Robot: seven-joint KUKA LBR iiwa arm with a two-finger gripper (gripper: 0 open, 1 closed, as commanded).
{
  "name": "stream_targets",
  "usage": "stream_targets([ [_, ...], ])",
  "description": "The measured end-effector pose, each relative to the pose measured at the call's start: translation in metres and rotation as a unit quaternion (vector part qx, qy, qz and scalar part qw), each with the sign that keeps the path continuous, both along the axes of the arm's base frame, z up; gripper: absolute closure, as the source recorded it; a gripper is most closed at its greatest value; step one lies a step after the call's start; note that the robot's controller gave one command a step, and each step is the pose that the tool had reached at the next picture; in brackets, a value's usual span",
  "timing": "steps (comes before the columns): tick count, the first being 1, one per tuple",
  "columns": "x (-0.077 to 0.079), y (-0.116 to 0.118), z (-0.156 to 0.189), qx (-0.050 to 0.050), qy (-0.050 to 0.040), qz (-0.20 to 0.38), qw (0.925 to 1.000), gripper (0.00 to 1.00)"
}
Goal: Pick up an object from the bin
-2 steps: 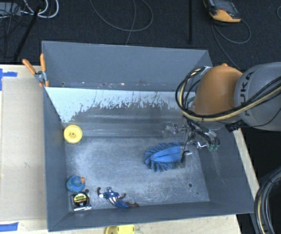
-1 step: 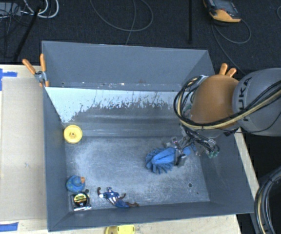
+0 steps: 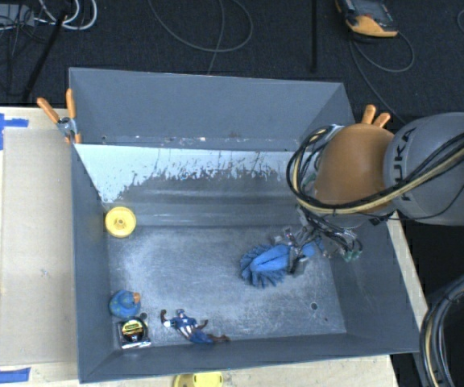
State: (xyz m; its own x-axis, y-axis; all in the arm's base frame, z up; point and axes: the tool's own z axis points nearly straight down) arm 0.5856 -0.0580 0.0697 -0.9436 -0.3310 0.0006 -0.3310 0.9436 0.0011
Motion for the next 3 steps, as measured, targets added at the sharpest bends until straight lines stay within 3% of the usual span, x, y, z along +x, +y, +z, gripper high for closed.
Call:
stream_targets([
  [2, -0.003, 0.001, 0.025, 0.001, 0.0046, 0.000, 1.0000, 1.00],
  [3, -0.002, 0.001, 0.047, 0.000, 0.0020, 0.000, 1.0000, 1.00],
])
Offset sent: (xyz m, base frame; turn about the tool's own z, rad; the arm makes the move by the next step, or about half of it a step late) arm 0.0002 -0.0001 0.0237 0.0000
